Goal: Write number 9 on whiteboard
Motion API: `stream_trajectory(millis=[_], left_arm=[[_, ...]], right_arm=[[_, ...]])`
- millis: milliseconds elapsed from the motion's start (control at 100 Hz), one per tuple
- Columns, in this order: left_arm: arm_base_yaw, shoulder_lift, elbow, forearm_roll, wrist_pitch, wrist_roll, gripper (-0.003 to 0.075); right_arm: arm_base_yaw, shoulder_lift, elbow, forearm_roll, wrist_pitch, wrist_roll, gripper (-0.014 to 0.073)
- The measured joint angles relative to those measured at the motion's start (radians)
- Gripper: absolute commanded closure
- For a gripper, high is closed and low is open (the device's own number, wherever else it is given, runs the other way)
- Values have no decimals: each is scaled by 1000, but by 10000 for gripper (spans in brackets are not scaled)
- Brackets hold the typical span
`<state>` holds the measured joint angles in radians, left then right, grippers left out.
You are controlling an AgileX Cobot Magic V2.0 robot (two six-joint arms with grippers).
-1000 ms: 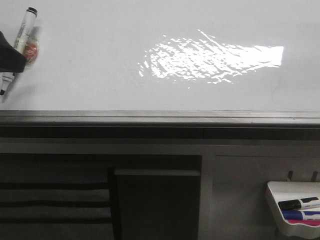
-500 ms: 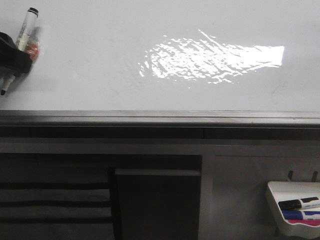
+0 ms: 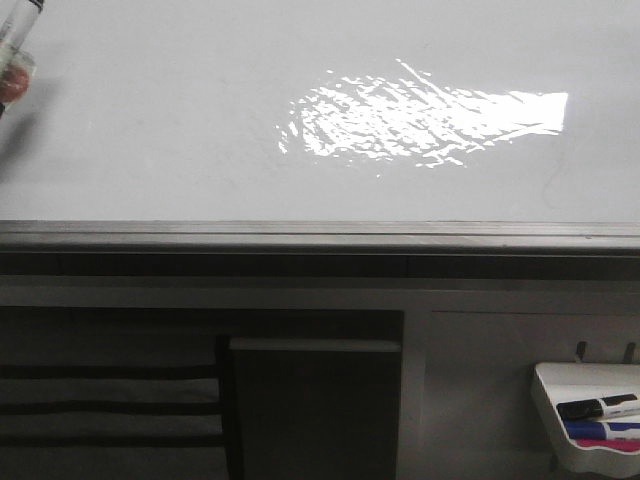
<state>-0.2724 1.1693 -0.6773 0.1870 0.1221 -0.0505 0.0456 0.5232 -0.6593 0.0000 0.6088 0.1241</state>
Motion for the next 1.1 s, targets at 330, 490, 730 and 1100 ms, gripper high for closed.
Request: stream_trajectory(millis=[330, 490, 730, 1100], left_arm=[[-161, -85, -235, -57, 588, 259, 731], [-264, -85, -322, -245, 745, 553, 731], [-415, -88, -335, -424, 805, 821, 731], [-509, -88, -337, -433, 809, 838, 731]], right_arm=[[161, 238, -219, 182, 201, -310, -63], [262, 363, -312, 301, 303, -510, -63], [402, 514, -385, 520, 342, -831, -63], [632, 646, -397, 607, 199, -1052, -63]])
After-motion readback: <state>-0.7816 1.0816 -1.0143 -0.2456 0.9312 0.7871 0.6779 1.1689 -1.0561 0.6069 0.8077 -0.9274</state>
